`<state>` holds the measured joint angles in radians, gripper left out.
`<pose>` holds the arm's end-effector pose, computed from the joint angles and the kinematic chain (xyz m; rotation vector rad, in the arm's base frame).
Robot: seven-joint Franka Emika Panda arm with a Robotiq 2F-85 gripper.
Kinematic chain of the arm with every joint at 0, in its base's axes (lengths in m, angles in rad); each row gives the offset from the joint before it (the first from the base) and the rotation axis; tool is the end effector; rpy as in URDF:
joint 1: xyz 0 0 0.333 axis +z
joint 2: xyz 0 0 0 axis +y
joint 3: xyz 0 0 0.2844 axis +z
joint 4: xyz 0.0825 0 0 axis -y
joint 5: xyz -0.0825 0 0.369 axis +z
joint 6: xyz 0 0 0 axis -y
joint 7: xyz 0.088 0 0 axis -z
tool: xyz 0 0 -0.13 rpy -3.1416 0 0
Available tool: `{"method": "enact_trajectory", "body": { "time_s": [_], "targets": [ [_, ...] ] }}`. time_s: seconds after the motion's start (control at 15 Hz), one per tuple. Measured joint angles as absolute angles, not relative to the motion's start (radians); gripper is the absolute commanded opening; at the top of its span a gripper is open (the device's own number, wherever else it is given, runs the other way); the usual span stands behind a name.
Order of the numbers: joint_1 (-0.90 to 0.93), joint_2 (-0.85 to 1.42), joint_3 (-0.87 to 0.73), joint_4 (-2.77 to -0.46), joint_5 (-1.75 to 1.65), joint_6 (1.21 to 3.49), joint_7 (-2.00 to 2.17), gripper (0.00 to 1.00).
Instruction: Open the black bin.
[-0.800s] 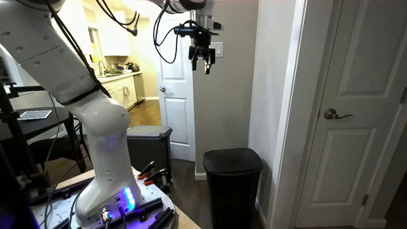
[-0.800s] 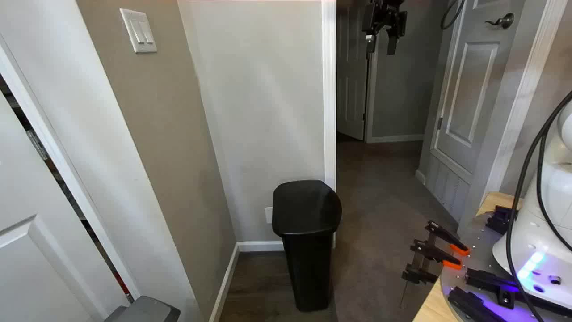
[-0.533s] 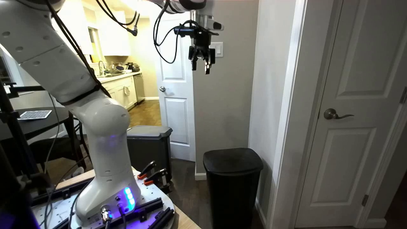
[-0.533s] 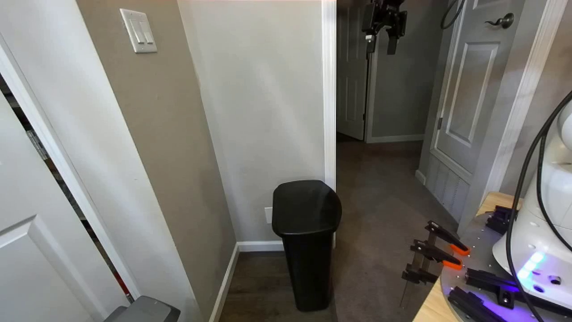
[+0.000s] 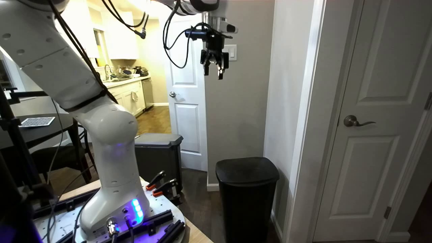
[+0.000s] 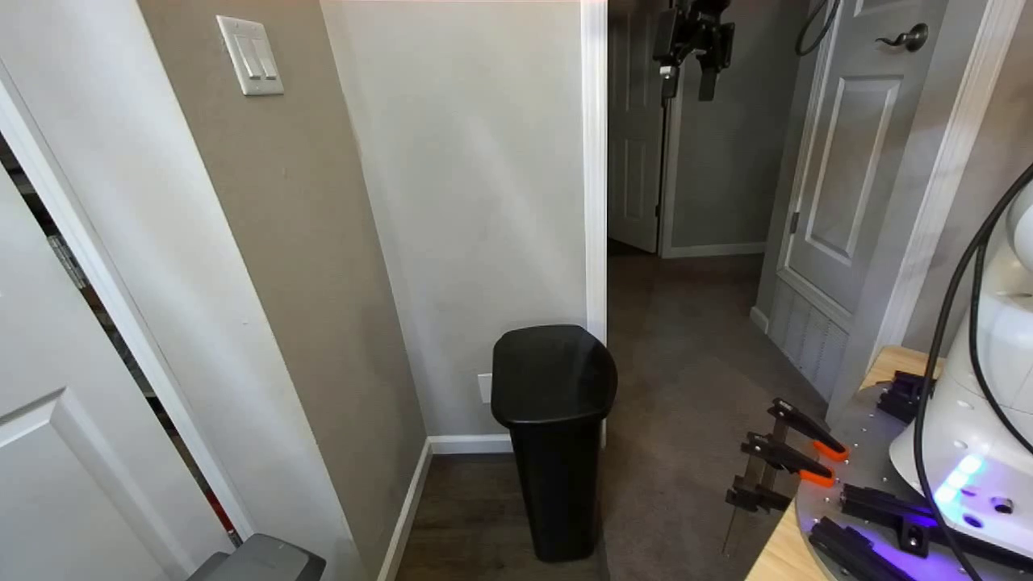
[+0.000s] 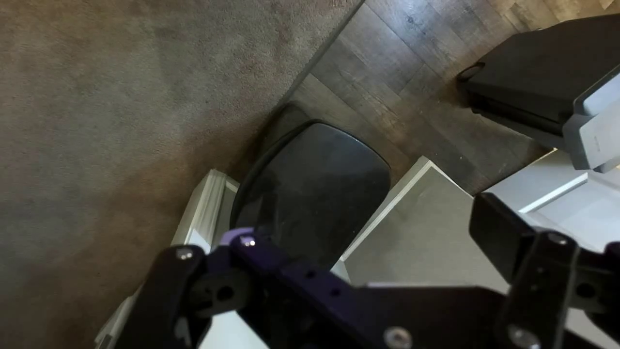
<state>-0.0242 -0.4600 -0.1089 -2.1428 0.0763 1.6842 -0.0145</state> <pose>0.4091 -0.0508 0.5349 -3.0126 0.1750 -0.0110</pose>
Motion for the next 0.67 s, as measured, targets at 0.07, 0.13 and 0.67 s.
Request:
{"method": "enact_trajectory", "body": {
  "time_s": [0.07,0.13,0.67],
  "targets": [
    [-0.024,-0.455,-0.114,-2.157,0.079,1.703,-0.026,1.00],
    [-0.024,-0.445,-0.122,-2.176,0.091,1.732,-0.046,1.00],
    [-0.019,-0.157,-0.280,-2.327,0.524,2.095,-0.476,1.00]
  ]
}}
